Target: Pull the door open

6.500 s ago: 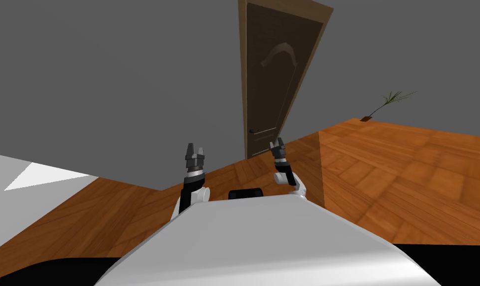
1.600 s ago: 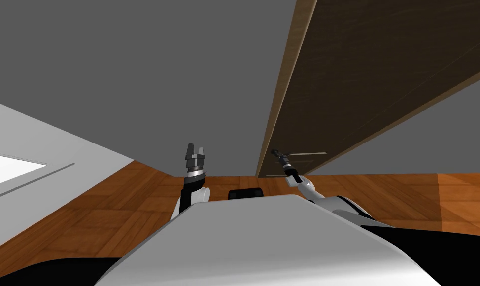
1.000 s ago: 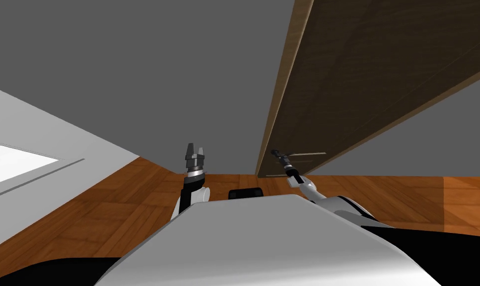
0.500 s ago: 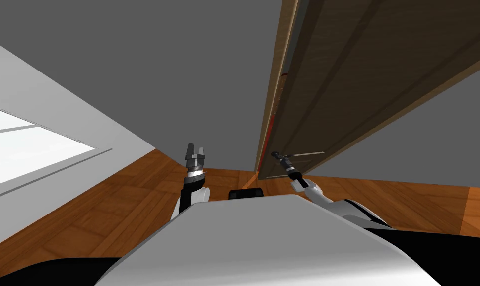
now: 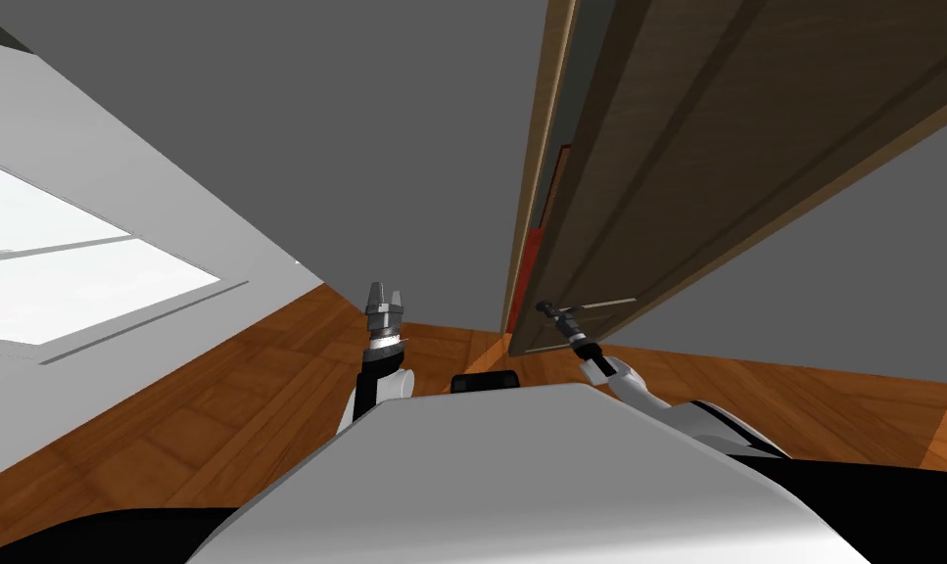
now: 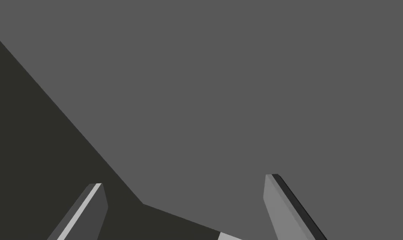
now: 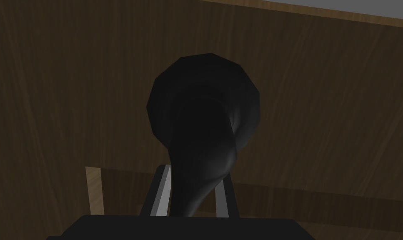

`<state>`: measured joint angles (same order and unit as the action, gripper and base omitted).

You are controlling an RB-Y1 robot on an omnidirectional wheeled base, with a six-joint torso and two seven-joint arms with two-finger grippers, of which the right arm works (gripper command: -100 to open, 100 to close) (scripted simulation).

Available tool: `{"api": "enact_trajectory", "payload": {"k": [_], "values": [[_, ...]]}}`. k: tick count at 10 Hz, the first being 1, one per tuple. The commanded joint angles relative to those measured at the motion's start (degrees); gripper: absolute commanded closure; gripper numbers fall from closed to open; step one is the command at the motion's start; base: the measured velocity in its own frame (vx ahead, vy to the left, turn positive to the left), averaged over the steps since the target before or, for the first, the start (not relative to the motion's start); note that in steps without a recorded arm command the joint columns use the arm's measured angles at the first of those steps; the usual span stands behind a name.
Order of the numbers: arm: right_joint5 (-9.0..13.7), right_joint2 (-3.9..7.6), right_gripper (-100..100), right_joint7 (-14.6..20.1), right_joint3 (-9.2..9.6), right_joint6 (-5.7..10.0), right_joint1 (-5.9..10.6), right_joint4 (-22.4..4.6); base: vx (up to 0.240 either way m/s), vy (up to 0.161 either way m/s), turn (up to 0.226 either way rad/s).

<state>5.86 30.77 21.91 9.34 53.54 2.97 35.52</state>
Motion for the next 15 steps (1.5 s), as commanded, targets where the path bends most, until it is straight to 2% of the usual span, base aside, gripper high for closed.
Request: {"api": "enact_trajectory", "payload": {"k": [1,8,9,10,15], "values": [[-0.06,0.42,100,0.4,0.31,1.62,-0.1,-1.04,-0.105,-0.027,0.047],[-0.07,4.08,100,3.46,2.67,8.74,-3.92,-1.82,-0.145,-0.067,0.124],[-0.15,3.51,100,3.11,2.57,8.03,-3.34,-2.14,-0.074,-0.03,0.028],[-0.07,4.01,100,3.59,2.97,9.68,-4.13,-2.76,-0.145,-0.1,0.181],[0.3,5.57,100,4.61,3.78,14.12,-5.93,-4.35,-0.227,-0.103,0.203]]}}
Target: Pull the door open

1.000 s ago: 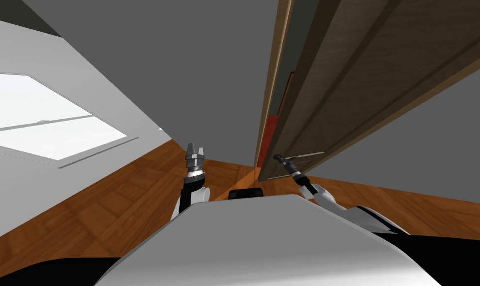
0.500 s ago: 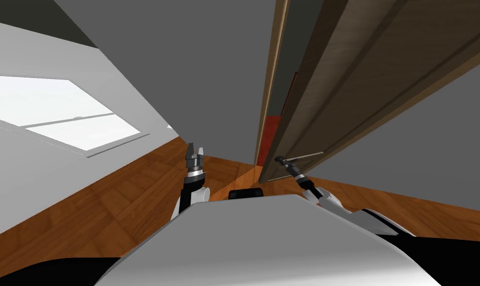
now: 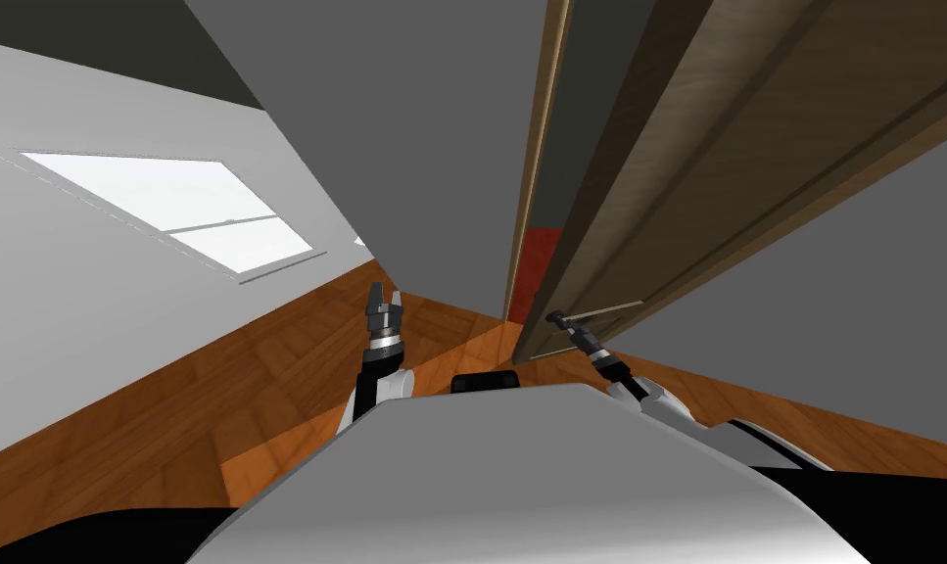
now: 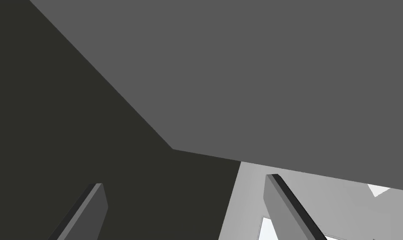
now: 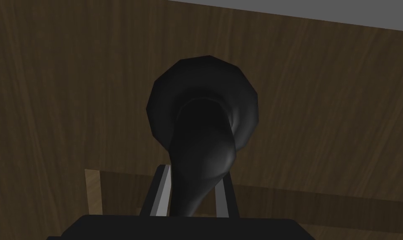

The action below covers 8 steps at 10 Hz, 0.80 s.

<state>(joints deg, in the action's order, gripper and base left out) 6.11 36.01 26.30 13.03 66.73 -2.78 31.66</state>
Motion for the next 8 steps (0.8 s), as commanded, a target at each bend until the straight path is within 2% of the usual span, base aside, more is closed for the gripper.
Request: {"api": "enact_trajectory", "payload": {"k": [1,2,3,8], "values": [[0.11,0.61,100,0.4,0.24,1.71,-0.5,-0.77,-0.218,-0.106,0.164],[0.18,0.92,100,0.6,0.4,2.59,-0.86,-1.08,-0.188,-0.099,0.168],[0.05,0.51,100,0.46,0.45,1.87,-0.69,-0.94,-0.078,-0.042,0.034],[0.15,0.96,100,0.88,0.89,4.09,-1.03,-2.4,-0.173,-0.08,0.163]]}}
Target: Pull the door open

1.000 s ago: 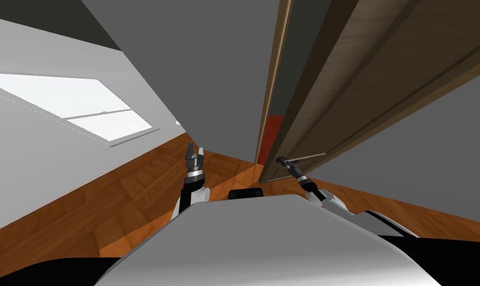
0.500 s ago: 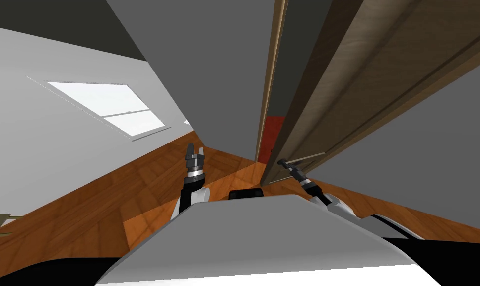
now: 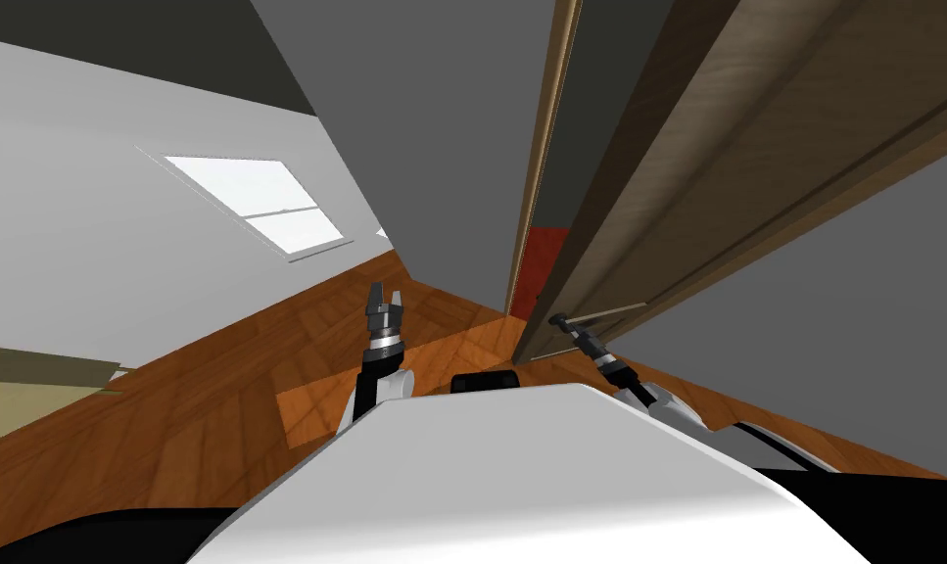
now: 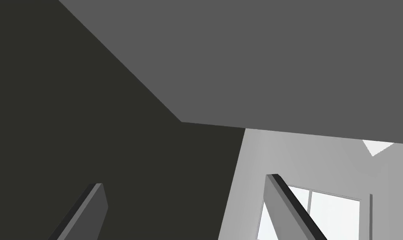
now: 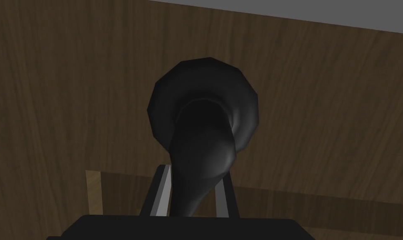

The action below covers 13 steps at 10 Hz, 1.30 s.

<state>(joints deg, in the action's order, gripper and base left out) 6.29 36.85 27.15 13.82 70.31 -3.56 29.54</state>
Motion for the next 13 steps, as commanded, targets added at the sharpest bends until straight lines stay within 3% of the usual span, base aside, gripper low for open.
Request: {"api": "enact_trajectory", "payload": {"k": [1,5,7,13], "values": [[0.01,0.24,100,0.1,0.16,0.99,-0.29,-0.6,-0.208,-0.115,0.193],[0.13,0.69,100,0.4,0.43,2.77,-0.43,-1.8,-0.223,-0.102,0.158],[0.03,0.45,100,0.46,0.62,2.92,-0.31,-2.17,-0.144,-0.049,0.086],[1.03,-1.96,100,-2.19,-0.34,-2.74,3.17,-1.55,-0.185,-0.088,0.162]]}}
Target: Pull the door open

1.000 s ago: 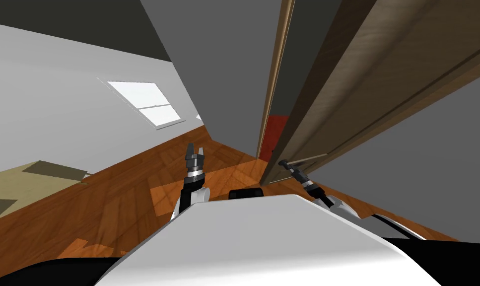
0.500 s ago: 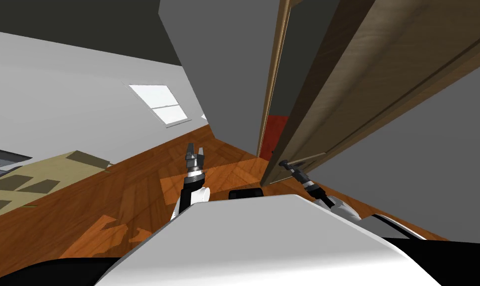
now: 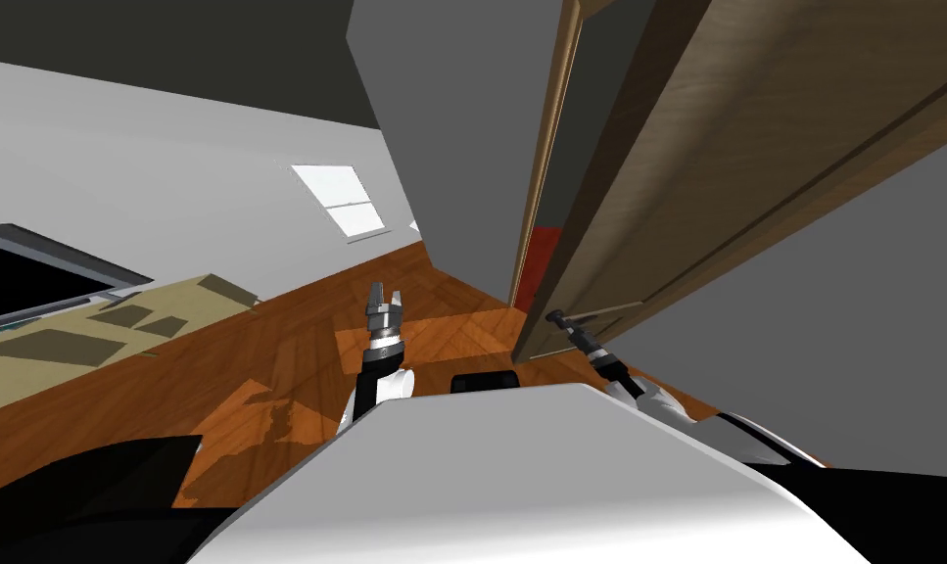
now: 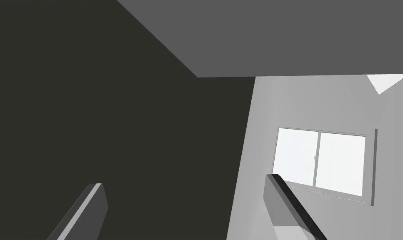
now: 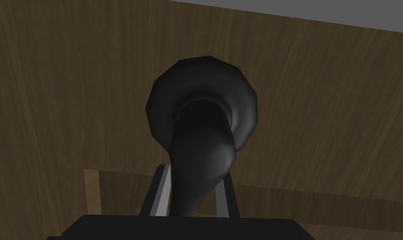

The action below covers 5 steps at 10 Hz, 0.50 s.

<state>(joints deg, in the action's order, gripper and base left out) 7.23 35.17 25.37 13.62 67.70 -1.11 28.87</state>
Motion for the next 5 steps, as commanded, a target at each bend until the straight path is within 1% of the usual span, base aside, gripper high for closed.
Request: {"api": "enact_trajectory", "payload": {"k": [1,2,3,4,5], "values": [[0.28,-0.74,100,-0.92,-0.33,-1.23,1.4,-0.73,-0.198,-0.06,0.214],[0.38,-0.96,100,-1.18,-0.42,-1.77,1.74,-0.66,-0.172,-0.063,0.121],[0.59,-1.44,100,-1.72,-0.63,-2.92,2.45,-0.5,-0.181,-0.088,0.151],[0.8,-1.92,100,-2.27,-0.84,-4.09,3.18,-0.35,-0.189,-0.111,0.21],[0.91,-2.17,100,-2.56,-0.95,-4.69,3.55,-0.27,-0.167,-0.096,0.129]]}}
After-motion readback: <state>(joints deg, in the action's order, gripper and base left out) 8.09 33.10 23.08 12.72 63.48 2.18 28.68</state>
